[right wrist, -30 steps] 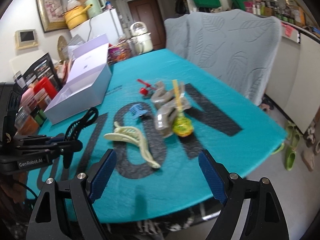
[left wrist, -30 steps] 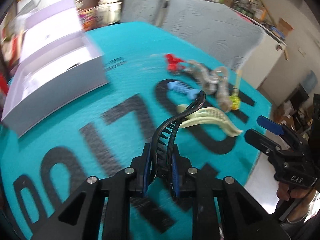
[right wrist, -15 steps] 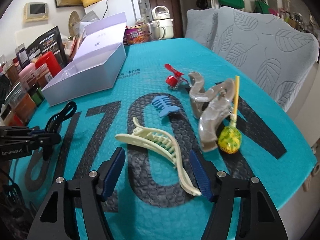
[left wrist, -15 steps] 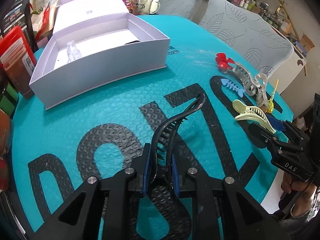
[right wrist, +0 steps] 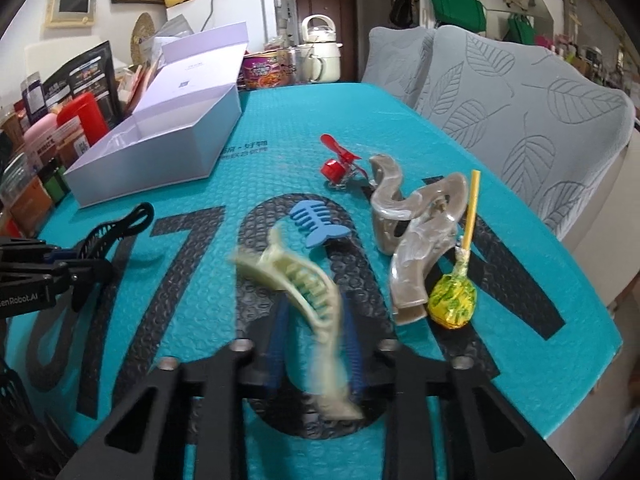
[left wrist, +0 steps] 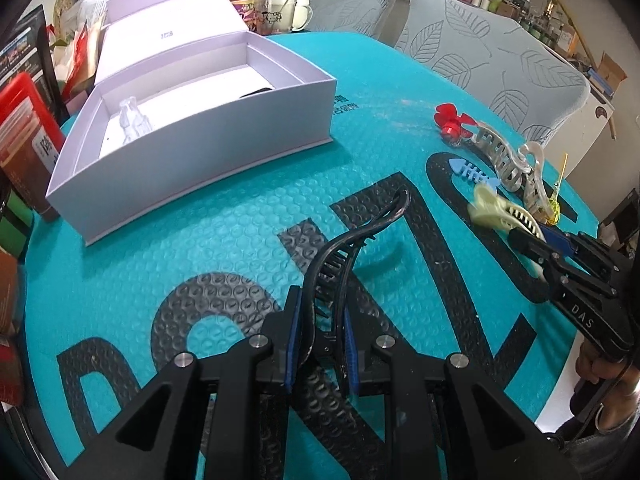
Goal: Organize rigid objects
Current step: 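Grasp the cream claw hair clip with the right gripper, then carry both claw clips toward the open white box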
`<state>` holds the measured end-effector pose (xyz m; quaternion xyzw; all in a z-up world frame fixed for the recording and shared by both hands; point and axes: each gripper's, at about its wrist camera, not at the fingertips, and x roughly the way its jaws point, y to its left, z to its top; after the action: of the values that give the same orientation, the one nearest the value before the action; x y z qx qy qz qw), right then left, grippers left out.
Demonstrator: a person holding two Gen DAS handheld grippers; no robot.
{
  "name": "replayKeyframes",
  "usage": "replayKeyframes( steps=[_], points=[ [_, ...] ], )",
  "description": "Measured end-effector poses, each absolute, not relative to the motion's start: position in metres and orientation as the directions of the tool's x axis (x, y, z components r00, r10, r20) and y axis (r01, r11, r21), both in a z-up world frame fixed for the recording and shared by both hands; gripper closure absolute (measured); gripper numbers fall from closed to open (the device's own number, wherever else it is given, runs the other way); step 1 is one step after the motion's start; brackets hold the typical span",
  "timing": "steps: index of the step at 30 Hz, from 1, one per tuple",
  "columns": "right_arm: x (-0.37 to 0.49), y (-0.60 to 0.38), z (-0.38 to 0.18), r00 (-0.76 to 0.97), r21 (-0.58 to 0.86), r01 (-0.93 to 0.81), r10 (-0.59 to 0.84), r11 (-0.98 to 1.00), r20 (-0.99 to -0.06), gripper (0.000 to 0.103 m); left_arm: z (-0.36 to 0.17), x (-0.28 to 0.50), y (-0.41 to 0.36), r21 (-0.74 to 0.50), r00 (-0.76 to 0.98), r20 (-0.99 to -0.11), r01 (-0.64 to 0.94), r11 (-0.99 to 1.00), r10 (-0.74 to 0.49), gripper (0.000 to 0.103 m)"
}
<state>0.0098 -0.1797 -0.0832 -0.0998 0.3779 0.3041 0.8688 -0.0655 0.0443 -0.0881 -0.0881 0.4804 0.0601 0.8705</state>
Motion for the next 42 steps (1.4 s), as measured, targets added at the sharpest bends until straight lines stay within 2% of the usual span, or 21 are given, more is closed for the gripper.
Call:
replayKeyframes(
  steps=[8,21,42],
  points=[
    [0.010,-0.185,-0.079,0.502,0.122,-0.597,0.487,0.793,-0.715,0.083,-0.085,-0.067,0.050,-0.125,0.537,-0.843,-0.192,0.973,-0.002,0.084],
    [-0.006,-0.168,-0.064,0.490,0.126,-0.637,0.525,0.761,-0.696,0.083,-0.074,-0.082,0.062,-0.143,0.569,-0.823,-0.216,0.966,0.006,0.084],
    [-0.037,-0.084,-0.043,0.347,0.140,-0.810,0.658,0.570,-0.668,0.083,-0.048,-0.134,0.116,-0.131,0.609,-0.782,-0.372,0.919,0.135,0.084]
  ],
)
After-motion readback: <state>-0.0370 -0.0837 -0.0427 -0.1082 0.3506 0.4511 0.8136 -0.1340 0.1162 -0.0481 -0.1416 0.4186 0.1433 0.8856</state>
